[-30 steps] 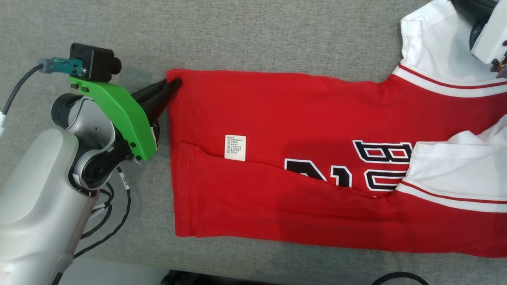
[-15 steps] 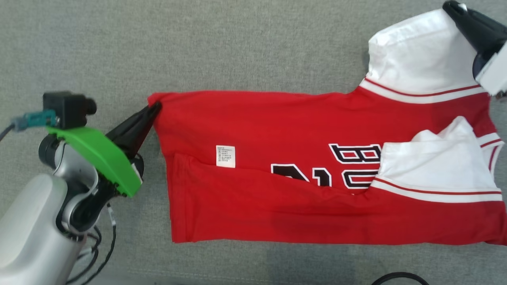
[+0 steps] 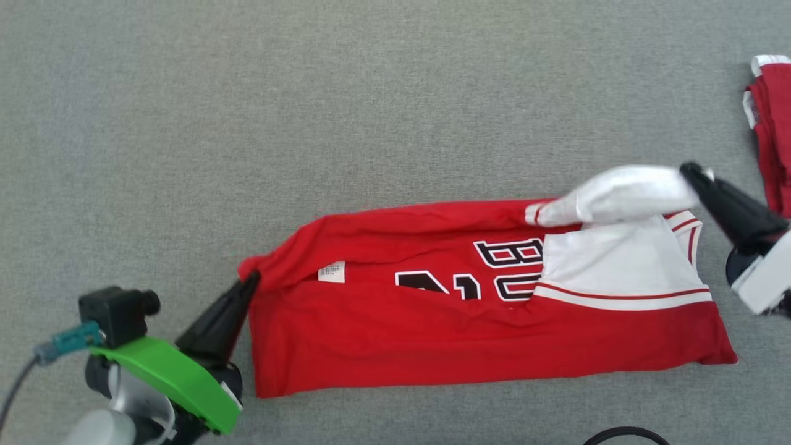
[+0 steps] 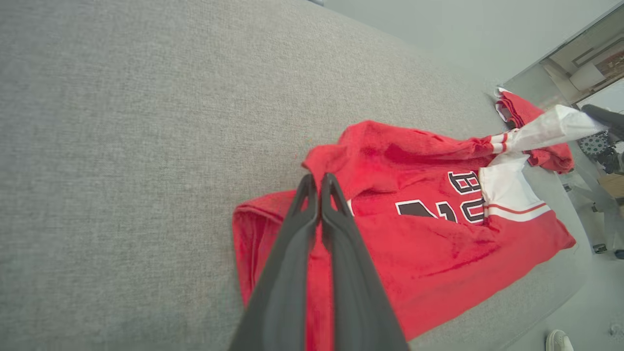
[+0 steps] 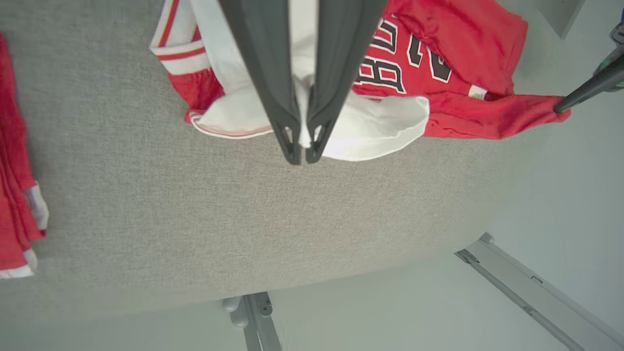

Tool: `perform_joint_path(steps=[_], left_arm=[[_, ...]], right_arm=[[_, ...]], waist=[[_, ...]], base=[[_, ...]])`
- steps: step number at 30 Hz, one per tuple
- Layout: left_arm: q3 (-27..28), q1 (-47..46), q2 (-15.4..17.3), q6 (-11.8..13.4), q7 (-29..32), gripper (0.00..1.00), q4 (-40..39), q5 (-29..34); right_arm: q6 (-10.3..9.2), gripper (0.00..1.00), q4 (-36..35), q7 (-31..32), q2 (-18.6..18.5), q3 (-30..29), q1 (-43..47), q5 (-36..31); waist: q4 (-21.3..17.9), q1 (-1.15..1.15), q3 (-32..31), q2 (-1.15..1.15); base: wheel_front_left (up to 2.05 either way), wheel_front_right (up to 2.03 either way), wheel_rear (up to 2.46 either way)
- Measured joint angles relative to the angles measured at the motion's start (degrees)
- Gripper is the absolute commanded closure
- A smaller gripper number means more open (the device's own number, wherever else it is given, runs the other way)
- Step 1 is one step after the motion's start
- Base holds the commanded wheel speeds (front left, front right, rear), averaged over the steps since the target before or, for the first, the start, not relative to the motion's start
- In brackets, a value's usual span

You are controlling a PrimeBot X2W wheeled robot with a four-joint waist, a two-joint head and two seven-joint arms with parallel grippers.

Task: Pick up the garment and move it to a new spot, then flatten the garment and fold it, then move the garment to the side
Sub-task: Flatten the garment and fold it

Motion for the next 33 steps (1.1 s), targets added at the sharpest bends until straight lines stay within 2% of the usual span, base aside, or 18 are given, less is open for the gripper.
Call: perform_joint_path(steps=[1, 5, 11, 19, 23, 26, 31, 32, 33], left_arm=[[-0.9, 1.6, -0.9, 0.1, -0.8, 1.0, 0.3, 0.1], [-1.8, 3.5, -2.6, 0.4, -2.5, 1.0, 2.0, 0.4], [0.0, 5.9, -4.4, 0.6, -6.9, 1.0, 4.5, -0.8], [3.7, 6.4, -2.4, 0.0, -8.3, 1.0, 3.1, -3.1], [1.5, 7.4, -2.4, -0.4, -7.0, 1.0, 2.8, -3.0], [-0.2, 8.2, -2.5, 0.0, -7.2, 1.0, 4.4, -0.5], [-2.7, 10.1, -3.3, 0.1, -7.9, 1.0, 7.4, 1.1], [-3.0, 10.3, -3.4, 0.3, -7.9, 0.84, 8.2, 1.5], [-3.0, 10.4, -3.6, 0.7, -8.3, 0.51, 9.1, 2.1]], right_arm=[[0.0, 1.0, -0.3, -1.4, 1.1, -0.6, 3.4, 0.0], [0.0, 1.0, 0.0, -3.5, 2.7, -0.9, 7.1, 0.0], [0.0, 1.0, 1.0, -7.5, 5.0, -0.1, 11.7, -0.1], [0.0, 1.0, -0.8, -10.6, 5.6, -2.4, 15.4, 0.8], [0.0, 1.0, -0.6, -10.4, 6.4, -1.5, 17.0, 0.9], [0.0, 1.0, 0.9, -10.4, 6.4, -0.8, 17.9, 0.0], [0.0, 1.0, 4.8, -9.3, 4.9, 2.7, 18.2, -2.7], [0.0, 1.0, 5.6, -9.3, 4.8, 3.7, 18.1, -3.3], [0.0, 0.27, 6.4, -9.3, 4.7, 4.4, 18.0, -4.1]], waist=[[-0.6, 0.0, -0.5, 0.0], [-1.3, 0.0, -0.9, 0.0], [-1.9, 0.0, -1.3, 0.0], [-1.5, 0.0, -2.0, 0.0], [-1.9, 0.0, -1.9, 0.0], [-2.3, 0.0, -1.6, 0.0], [-3.2, 0.0, -1.4, 0.0], [-3.3, 0.0, -1.3, 0.0], [-3.4, 0.0, -1.3, 0.0]], base=[[0.0, 0.0, 0.0], [0.0, 0.0, 0.0], [0.0, 0.0, 0.0], [0.0, 0.0, 0.0], [0.0, 0.0, 0.0], [0.0, 0.0, 0.0], [0.0, 0.0, 0.0], [0.0, 0.0, 0.0], [0.0, 0.0, 0.0]])
